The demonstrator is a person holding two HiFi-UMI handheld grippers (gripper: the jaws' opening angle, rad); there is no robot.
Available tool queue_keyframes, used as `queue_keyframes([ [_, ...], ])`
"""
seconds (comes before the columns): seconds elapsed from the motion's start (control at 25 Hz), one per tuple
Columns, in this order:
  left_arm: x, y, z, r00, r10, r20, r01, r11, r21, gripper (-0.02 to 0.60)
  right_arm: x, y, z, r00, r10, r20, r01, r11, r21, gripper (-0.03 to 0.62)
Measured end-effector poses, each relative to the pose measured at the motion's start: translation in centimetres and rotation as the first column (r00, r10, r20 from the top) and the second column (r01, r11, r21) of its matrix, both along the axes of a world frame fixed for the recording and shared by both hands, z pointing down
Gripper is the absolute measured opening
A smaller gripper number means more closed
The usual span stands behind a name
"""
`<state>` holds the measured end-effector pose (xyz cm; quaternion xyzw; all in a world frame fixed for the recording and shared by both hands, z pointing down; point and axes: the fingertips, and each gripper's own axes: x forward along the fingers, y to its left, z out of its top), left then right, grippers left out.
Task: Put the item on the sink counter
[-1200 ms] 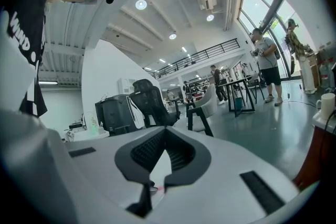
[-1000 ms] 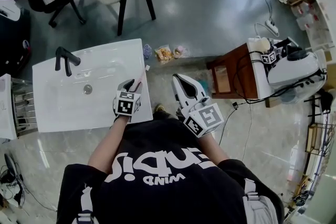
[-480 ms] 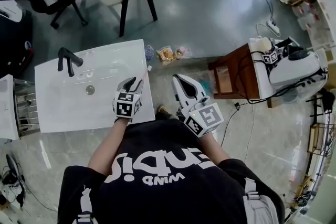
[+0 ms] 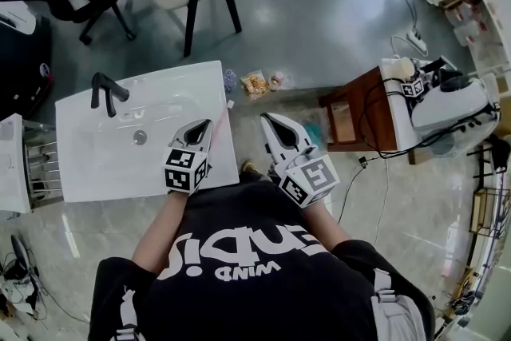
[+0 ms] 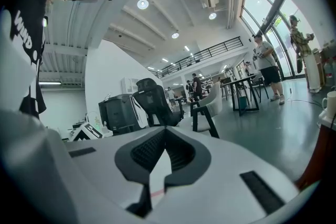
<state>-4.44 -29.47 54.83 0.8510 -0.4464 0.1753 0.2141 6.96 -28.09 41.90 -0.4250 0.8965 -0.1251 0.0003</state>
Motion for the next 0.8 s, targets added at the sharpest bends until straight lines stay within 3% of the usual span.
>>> queue_keyframes([
  [0.32, -0.1, 1.1, -8.4, 0.996, 0.069, -0.050, -0.058, 0.980, 0.189, 0.020, -0.7, -0.1, -0.1, 1.000, -0.011, 0.003, 0.011, 1.000, 0.008, 0.018],
  [0.6, -1.5, 1.6, -13.5, 0.995, 0.042, -0.085, -0.011, 0.942, 0.335, 0.020, -0.8, -0.4, 0.1, 1.000, -0.013, -0.013, 0.013, 1.000, 0.013, 0.018],
  [0.8, -2.2, 1.3, -14.0, 0.997, 0.025, -0.079, 0.006, 0.927, 0.376, 0.020, -1.3, -0.4, -0.1, 1.000, -0.015, -0.004, 0.015, 1.000, 0.022, 0.018],
])
